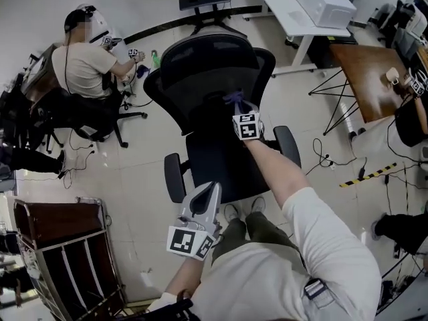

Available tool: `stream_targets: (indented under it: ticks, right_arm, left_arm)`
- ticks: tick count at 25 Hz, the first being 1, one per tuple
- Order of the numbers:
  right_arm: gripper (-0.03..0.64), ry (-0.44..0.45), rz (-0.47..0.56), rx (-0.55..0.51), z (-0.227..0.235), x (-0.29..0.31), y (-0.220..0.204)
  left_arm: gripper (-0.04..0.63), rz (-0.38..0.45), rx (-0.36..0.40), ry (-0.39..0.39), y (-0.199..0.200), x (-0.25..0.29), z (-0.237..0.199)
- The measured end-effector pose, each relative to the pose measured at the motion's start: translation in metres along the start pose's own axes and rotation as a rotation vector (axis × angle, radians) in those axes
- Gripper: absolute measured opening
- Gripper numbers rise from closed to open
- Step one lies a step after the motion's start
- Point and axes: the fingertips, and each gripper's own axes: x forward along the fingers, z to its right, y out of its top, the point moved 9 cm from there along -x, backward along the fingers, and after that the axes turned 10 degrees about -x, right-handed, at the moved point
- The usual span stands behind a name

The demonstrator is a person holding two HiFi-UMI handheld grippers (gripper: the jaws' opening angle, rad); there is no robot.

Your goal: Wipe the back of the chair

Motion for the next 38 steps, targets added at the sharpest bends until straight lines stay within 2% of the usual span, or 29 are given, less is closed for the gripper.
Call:
stream_targets:
  ticks: [3, 6, 8, 11, 16, 19, 22, 25, 30, 32, 35, 38]
  right_arm:
    - [0.034, 0.119, -0.009, -0.035, -0.103, 0.005, -0.018]
    - [0.034, 0.215, -0.039, -0.068, -0.169, 0.028, -0.013]
    - [0.034, 0.265, -0.047, -0.106, -0.189, 0.056, -0.01]
    - [0.034, 0.303, -0.078, -0.128, -0.199, 0.11, 0.001]
    - [0.034, 0.287, -0.106, -0.121, -0.197, 0.165, 0.01]
    - [0.034, 0.24, -0.122, -0.101, -0.18, 0.164, 0.005]
    - [0.034, 0.168, -0.14, -0.082, -0.137, 0.142, -0.011]
    - [0.034, 0.06, -0.164, -0.061, -0.063, 0.117, -0.021]
    - [0.034, -0.13, -0.221, 0.049, 0.078, 0.069, -0.038]
    - [0.034, -0.167, -0.22, 0.083, 0.125, 0.053, -0.048]
    - [0.034, -0.146, -0.177, 0.095, 0.147, 0.037, -0.062]
    - [0.034, -0.154, -0.113, 0.158, 0.126, 0.037, -0.069]
  left_arm:
    - [0.1, 0.039, 0.017, 0.029, -0.001, -0.035, -0.006]
    - [0.1, 0.08, 0.03, 0.09, 0.011, -0.056, -0.015]
    - [0.104, 0.097, 0.043, 0.149, 0.014, -0.064, -0.023]
    - [0.103, 0.061, 0.03, 0.253, 0.008, -0.061, -0.057]
    - [0.103, 0.016, -0.016, 0.347, -0.006, -0.067, -0.111]
    - [0.104, 0.012, -0.023, 0.335, -0.003, -0.069, -0.123]
    - [0.103, 0.022, -0.008, 0.269, 0.01, -0.06, -0.114]
    - [0.103, 0.028, -0.004, 0.184, 0.022, -0.034, -0.097]
    - [0.104, -0.028, -0.011, 0.049, 0.021, 0.026, -0.069]
    - [0.104, -0.048, 0.006, -0.001, 0.013, 0.051, -0.052]
    - [0.104, -0.075, 0.003, -0.055, -0.017, 0.066, -0.032]
    - [0.104, -0.079, -0.009, -0.073, -0.036, 0.065, -0.037]
